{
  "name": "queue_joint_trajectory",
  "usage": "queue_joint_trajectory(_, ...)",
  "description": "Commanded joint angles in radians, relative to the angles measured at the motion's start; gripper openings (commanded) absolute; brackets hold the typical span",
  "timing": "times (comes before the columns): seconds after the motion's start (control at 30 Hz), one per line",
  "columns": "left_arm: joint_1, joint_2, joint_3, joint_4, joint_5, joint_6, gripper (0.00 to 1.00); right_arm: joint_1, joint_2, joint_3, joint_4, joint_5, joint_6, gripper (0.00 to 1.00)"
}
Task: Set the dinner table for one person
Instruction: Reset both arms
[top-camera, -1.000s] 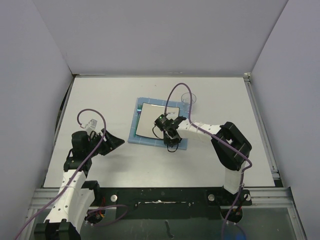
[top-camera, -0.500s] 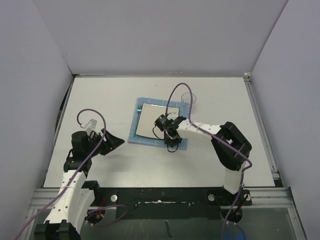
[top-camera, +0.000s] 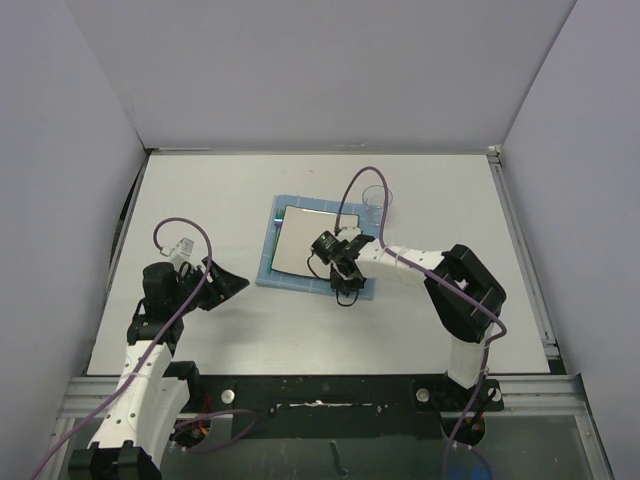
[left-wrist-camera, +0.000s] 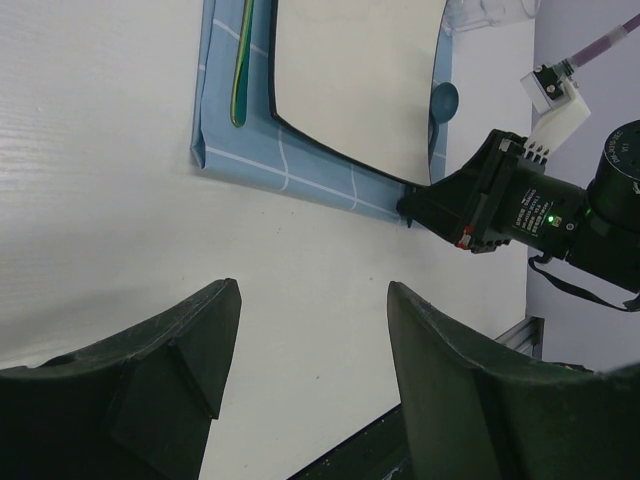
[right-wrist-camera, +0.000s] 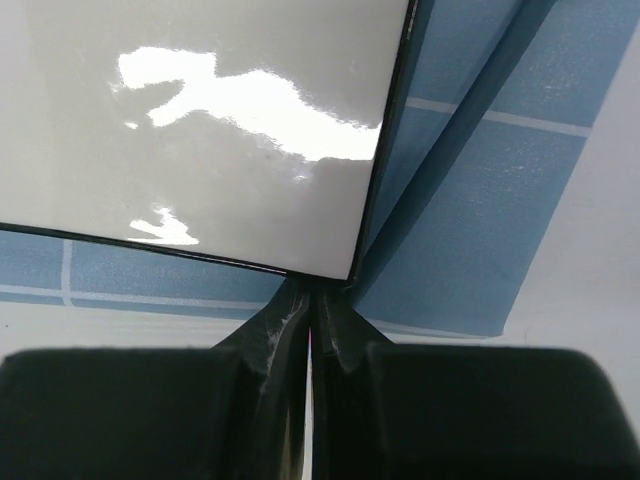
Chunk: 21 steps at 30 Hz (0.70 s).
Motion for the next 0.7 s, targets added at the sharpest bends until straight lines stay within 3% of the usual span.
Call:
queue_joint_trajectory(0.0, -0.002, -0.009, 0.015, 0.039, 0.023, 0.008, 0.59, -0.013, -0.070, -0.027, -0.056, 0.069, 0.037, 0.00)
queue_joint_trajectory(0.67, -0.002, -0.014, 0.012, 0.041, 0.026, 0.005, 0.59, -0.022, -0.133, -0.031, -0.110, 0.100, 0.071, 0.00)
